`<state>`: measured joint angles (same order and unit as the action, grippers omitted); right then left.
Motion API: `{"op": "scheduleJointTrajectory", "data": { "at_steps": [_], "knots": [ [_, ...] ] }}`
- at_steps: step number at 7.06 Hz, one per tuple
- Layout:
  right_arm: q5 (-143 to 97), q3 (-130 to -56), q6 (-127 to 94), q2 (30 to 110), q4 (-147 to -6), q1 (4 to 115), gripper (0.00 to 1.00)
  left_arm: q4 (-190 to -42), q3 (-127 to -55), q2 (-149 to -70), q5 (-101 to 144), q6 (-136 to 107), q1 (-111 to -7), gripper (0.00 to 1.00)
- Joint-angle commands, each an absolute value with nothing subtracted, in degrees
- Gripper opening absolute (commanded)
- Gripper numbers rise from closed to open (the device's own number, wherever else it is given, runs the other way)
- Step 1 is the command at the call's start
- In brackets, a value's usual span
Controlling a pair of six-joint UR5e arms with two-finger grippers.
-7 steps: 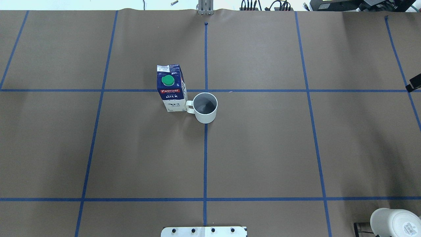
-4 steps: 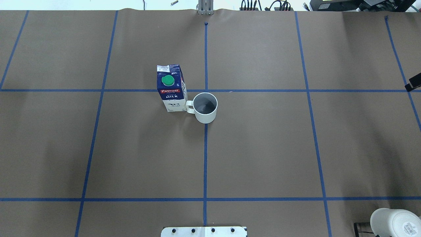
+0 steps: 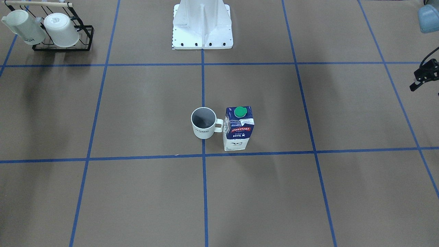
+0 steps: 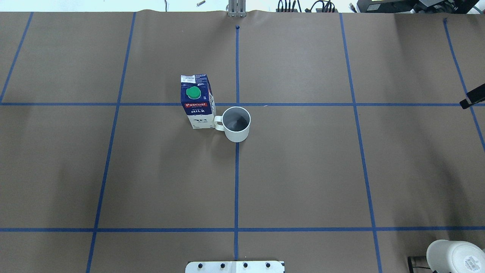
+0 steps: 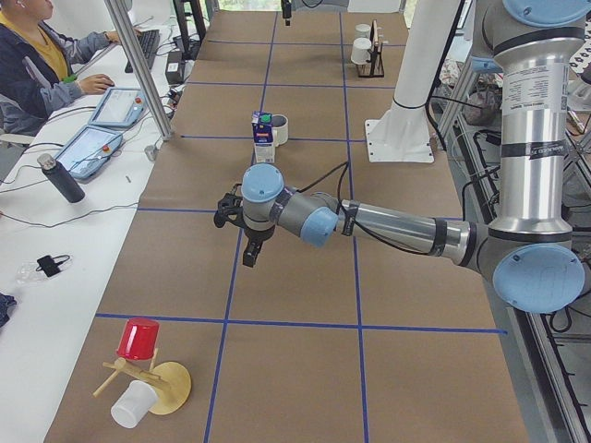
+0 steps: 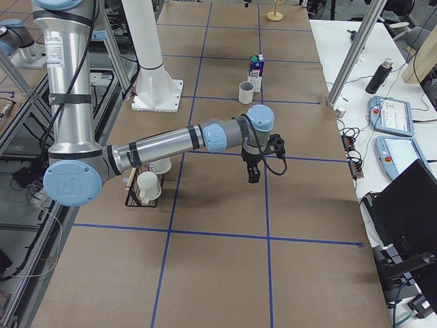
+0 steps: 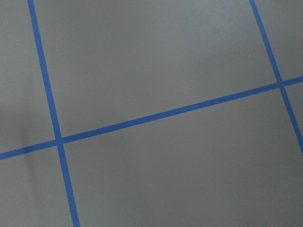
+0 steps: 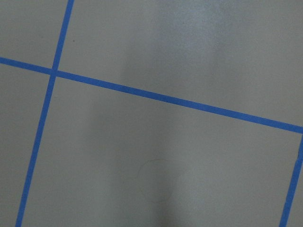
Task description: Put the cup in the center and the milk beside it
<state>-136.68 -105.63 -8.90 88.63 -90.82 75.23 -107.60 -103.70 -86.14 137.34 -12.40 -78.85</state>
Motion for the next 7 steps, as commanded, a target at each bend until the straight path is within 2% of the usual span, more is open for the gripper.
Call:
{"op": "scheduleJointTrajectory", "data": {
  "at_steps": [1, 3, 6, 7],
  "knots": [
    [-136.6, -106.2, -9.1, 88.4, -90.8, 75.2, 1.0, -107.8, -106.5, -86.2, 137.8, -13.4, -76.5, 0.98],
    [-136.6, -105.7, -9.1, 88.6, -90.8, 75.2, 1.0, -108.1, -107.5, -85.6, 137.5, -21.7, -74.0, 0.98],
    [-134.6, -105.1, -9.1, 89.4, -90.9, 75.4, 1.0, -108.0, -111.0, -79.7, 129.3, -19.0, -73.9, 0.98],
    [-134.6, -105.1, -9.1, 89.5, -90.9, 75.5, 1.0, -107.9, -110.0, -79.6, 129.1, -19.0, -73.8, 0.98]
  ]
}}
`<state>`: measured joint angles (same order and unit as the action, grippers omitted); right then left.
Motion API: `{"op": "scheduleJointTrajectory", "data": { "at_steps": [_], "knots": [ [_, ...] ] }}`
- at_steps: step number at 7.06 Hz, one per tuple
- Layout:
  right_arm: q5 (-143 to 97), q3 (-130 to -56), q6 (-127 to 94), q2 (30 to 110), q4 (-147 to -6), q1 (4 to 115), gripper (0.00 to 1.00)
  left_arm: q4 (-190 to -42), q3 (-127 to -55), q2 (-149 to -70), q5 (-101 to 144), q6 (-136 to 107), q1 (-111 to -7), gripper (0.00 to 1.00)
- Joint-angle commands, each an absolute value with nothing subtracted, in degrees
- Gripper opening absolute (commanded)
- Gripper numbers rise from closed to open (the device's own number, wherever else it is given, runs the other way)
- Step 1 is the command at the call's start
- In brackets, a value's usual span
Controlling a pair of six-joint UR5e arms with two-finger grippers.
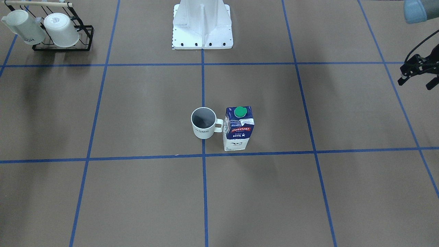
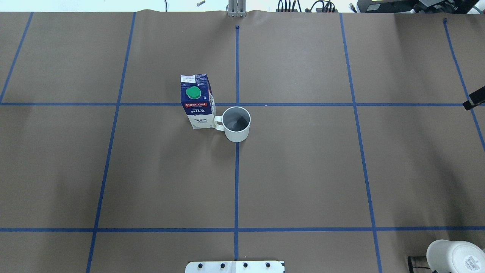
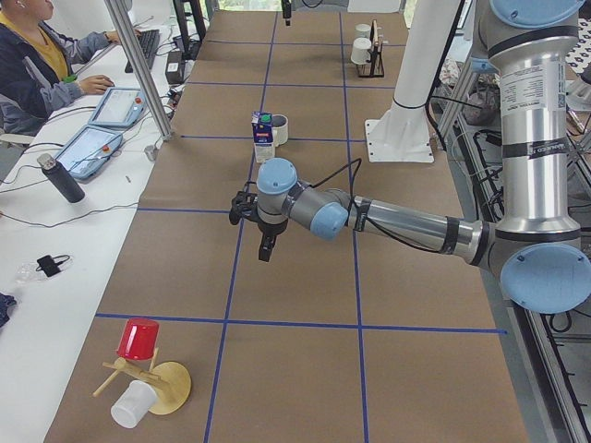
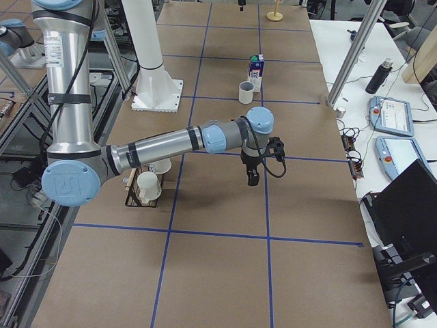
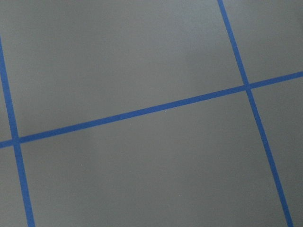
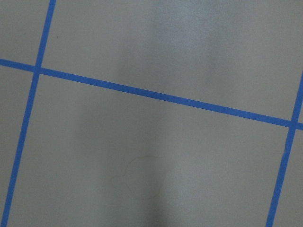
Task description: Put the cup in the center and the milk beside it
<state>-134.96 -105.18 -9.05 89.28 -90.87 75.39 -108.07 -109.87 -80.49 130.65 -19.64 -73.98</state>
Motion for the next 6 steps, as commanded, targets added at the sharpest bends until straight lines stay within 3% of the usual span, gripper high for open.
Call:
{"op": "scheduleJointTrajectory", "data": {
  "at_steps": [1, 6],
  "knots": [
    [-134.5, -105.6, -9.1, 89.0, -90.8, 75.5, 1.0, -108.0, -110.0, -79.5, 128.9, -18.9, -73.7, 0.98],
    [-132.6, -105.3, -9.1, 88.8, -90.8, 75.4, 1.0, -108.2, -107.6, -80.4, 129.7, -19.6, -73.7, 0.98]
  ]
}}
